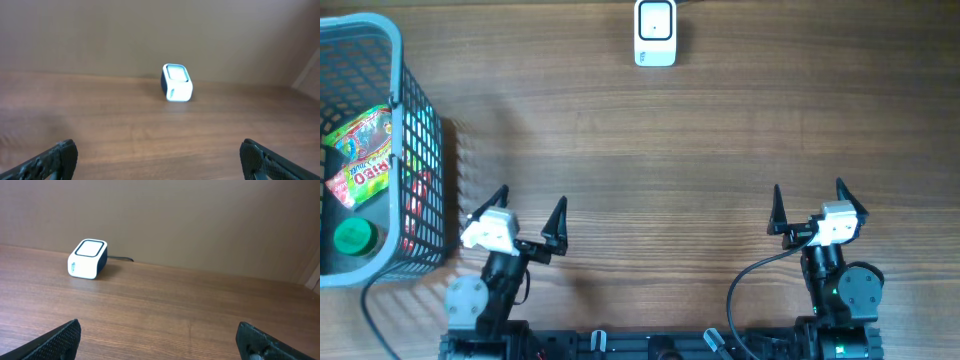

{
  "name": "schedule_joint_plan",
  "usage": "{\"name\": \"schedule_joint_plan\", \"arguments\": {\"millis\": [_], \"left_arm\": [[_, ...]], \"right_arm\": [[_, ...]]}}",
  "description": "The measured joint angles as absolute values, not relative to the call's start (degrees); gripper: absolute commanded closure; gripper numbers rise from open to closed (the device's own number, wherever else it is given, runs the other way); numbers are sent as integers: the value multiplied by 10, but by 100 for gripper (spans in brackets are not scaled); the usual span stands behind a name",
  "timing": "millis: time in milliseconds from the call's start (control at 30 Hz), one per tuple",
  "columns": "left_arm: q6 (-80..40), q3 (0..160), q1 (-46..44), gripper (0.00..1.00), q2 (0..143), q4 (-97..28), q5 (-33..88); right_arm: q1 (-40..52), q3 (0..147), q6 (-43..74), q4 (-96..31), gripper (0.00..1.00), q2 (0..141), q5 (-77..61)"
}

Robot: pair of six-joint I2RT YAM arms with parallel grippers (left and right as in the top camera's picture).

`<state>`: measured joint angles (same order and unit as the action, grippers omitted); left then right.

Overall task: Scan the item barcode
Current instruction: 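Reach the left gripper into the basket toward the green-capped bottle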

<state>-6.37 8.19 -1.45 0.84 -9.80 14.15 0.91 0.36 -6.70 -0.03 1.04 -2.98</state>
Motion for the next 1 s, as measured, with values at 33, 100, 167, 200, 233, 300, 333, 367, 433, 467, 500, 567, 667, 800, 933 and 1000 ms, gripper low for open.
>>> {"name": "schedule_joint_plan", "arguments": {"millis": [33,100,167,200,233,300,333,367,433,467,500,567,667,800,933,1000], "left_arm": [[-64,99,-15,0,9,-109,145],[-64,130,-15,0,11,-134,148],[-64,161,-15,0,24,-161,149],[-64,175,-15,0,35,-178,150],[-64,185,-15,0,47,-184,150],[-64,209,-15,0,77,-198,150],[-64,223,-15,0,98,-205,150],[-64,238,-15,0,123,-209,150],[-64,264,-15,0,169,-212,150],[-64,276,-15,0,189,-215,150],[-64,289,-15,0,210,-220,150],[-64,326,-15,0,265,-233,155],[-64,381,-15,0,336,-259,186],[-64,406,-15,0,380,-264,220],[-64,406,-15,0,396,-277,236],[-64,406,-15,0,398,-281,238]], "right_arm": [[9,4,-67,0,0,10,-30],[9,4,-67,0,0,10,-30],[9,4,-67,0,0,10,-30],[9,4,-67,-1,0,10,-30],[9,4,-67,0,0,10,-30],[9,4,-67,0,0,10,-30],[9,4,-67,0,0,10,-30],[9,4,-67,0,0,10,-30],[9,4,-67,-1,0,10,-30],[9,4,-67,-1,0,10,-30],[9,4,-67,0,0,10,-30],[9,4,-67,0,0,10,-30],[9,4,-67,0,0,10,-30],[9,4,-67,-1,0,10,-30],[9,4,-67,-1,0,10,-30],[9,4,-67,-1,0,10,-30]]}}
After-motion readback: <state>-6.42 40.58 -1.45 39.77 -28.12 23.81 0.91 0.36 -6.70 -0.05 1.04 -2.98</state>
